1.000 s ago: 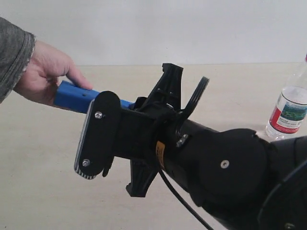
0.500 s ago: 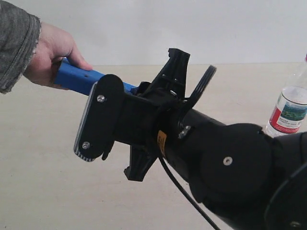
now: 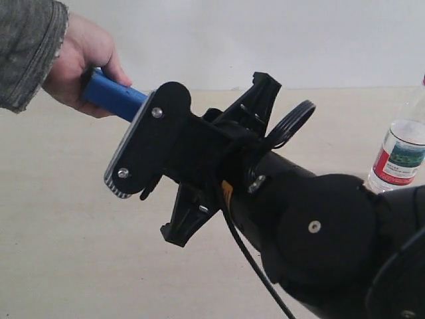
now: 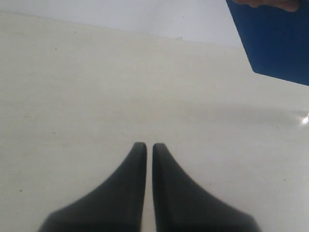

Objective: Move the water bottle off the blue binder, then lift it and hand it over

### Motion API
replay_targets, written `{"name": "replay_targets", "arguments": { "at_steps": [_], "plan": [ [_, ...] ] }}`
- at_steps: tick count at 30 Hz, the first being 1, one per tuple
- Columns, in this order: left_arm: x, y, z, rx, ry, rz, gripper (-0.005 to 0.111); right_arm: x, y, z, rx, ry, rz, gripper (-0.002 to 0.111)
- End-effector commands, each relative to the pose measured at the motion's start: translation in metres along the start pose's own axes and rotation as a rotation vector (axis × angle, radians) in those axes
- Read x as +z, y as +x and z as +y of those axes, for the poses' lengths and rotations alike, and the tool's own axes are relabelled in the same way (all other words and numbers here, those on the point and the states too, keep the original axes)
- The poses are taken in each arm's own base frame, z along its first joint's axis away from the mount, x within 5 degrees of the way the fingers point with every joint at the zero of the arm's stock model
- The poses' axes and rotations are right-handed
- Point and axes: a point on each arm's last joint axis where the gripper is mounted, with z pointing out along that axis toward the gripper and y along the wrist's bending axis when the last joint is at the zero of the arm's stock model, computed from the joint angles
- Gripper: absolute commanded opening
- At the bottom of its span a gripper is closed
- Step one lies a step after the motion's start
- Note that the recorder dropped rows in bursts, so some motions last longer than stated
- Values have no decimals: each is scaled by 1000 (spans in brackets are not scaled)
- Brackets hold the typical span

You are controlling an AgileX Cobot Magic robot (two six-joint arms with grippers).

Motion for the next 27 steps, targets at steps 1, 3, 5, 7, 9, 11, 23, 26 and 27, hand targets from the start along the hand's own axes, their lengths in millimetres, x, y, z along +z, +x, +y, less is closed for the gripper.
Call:
{"name": "replay_targets", "arguments": {
  "at_steps": [1, 3, 5, 7, 9, 11, 23, 26, 27],
  "plan": [
    [0, 1, -1, -7, 19, 4, 4, 0, 2, -3, 24, 34, 19, 56],
    [0, 1, -1, -7, 19, 4, 4, -3, 2, -11, 34, 89, 23, 60],
    [0, 1, -1, -7, 19, 4, 4, -8, 0, -21, 51, 143, 18, 59],
    [0, 1, -1, -3, 17, 4, 4, -16, -2, -31, 77, 178, 1, 59],
    [0, 1, -1, -3, 17, 4, 4, -26, -6, -44, 114, 199, -31, 59],
    [0, 1, -1, 0, 17, 4, 4, -40, -11, -60, 163, 226, -71, 59],
    [0, 1, 0, 44, 0, 2, 4, -169, 52, -161, 418, 296, 99, 50],
    [0, 1, 0, 44, 0, 2, 4, -199, 79, -165, 486, 164, 146, 33],
    [0, 1, 0, 44, 0, 2, 4, -209, 89, -166, 507, 128, 166, 27]
  ]
}}
